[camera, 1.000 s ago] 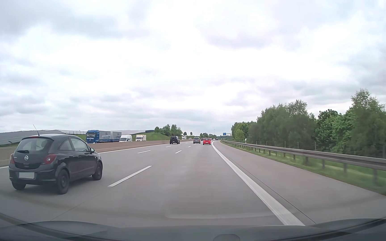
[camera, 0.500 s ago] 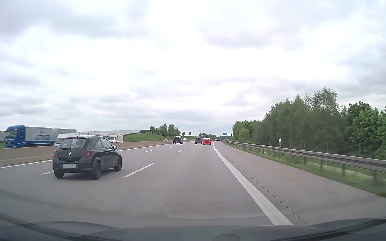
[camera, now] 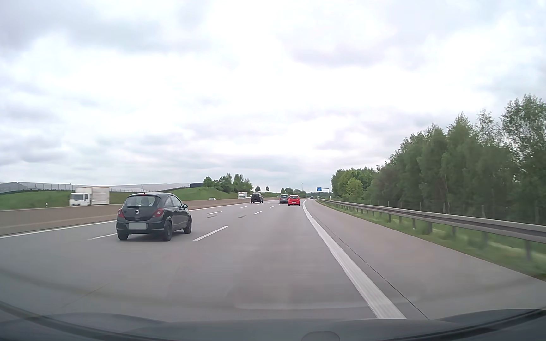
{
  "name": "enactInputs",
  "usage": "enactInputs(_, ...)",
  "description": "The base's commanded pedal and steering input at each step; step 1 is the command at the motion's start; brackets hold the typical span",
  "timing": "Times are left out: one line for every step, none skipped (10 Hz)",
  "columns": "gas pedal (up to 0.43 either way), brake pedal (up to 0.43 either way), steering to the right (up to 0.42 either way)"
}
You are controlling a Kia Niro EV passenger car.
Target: Follow the waypoints while adhering to traffic rules and regulations
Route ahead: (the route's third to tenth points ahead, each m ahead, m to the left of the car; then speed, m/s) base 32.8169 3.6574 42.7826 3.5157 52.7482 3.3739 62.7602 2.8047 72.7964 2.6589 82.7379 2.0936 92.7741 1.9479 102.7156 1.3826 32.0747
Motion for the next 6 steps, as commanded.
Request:
enactInputs(0.157,0.000,-0.002)
enactInputs(0.157,0.000,-0.002)
enactInputs(0.157,0.000,-0.001)
enactInputs(0.157,0.000,0.000)
enactInputs(0.157,0.000,0.001)
enactInputs(0.157,0.000,0.002)
